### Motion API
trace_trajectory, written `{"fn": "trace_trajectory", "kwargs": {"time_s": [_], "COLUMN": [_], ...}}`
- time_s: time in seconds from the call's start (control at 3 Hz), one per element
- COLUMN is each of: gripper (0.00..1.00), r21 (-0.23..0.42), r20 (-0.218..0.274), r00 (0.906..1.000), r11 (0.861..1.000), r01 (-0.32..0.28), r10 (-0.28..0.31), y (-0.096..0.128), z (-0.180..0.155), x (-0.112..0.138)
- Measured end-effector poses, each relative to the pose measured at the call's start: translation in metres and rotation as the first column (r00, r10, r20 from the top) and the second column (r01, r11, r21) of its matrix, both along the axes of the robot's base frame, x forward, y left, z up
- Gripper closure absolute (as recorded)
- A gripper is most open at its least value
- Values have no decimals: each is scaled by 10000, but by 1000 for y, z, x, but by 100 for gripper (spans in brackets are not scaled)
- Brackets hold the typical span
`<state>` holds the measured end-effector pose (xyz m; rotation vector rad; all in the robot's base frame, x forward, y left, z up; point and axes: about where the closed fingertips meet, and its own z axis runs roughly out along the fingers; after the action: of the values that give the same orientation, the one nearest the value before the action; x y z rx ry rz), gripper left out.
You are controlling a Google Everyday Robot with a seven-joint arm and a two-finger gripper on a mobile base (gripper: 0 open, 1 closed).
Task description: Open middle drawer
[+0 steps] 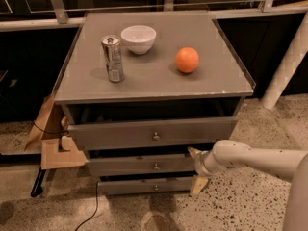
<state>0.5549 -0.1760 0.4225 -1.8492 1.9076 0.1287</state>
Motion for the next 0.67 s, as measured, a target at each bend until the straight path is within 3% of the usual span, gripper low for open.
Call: {"fn": "trace_trajectory", "kwargs": {"time_s": [0.67], "gripper": [0], "r21": [178], "r20": [444], "r00": [9986], "r11": [9994], "r01": [-306], "r10": [298], "y": [8], "z": [3], "x": [14]}}
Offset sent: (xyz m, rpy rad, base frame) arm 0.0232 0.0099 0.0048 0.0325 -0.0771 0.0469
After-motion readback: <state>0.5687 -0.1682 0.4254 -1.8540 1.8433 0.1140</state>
